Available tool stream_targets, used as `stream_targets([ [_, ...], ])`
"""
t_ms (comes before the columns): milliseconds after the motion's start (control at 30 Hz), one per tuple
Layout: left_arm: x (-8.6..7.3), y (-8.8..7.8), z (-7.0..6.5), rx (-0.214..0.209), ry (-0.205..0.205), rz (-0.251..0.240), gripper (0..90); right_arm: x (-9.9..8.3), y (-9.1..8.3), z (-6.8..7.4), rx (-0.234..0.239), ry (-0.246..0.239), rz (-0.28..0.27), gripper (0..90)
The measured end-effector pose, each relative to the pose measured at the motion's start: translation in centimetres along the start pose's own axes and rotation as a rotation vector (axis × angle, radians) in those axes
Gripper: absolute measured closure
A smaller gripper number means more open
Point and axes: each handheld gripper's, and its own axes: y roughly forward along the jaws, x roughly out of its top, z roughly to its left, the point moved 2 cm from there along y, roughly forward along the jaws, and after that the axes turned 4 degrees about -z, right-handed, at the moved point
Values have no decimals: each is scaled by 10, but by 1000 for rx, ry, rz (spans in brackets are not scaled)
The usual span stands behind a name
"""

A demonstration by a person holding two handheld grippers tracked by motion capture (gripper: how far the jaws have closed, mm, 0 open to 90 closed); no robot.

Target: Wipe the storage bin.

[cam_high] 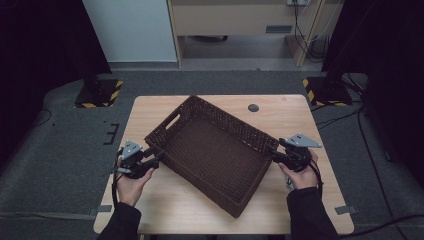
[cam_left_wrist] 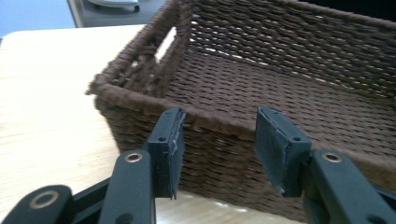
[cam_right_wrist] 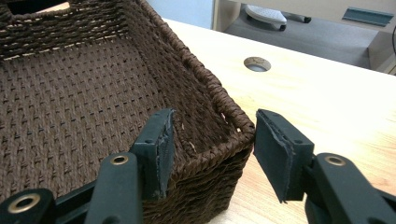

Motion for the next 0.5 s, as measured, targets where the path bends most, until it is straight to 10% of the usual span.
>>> stream_targets([
  [500,0,9,-8,-30,19,4,505,3,-6,1,19,-5,-20,520],
])
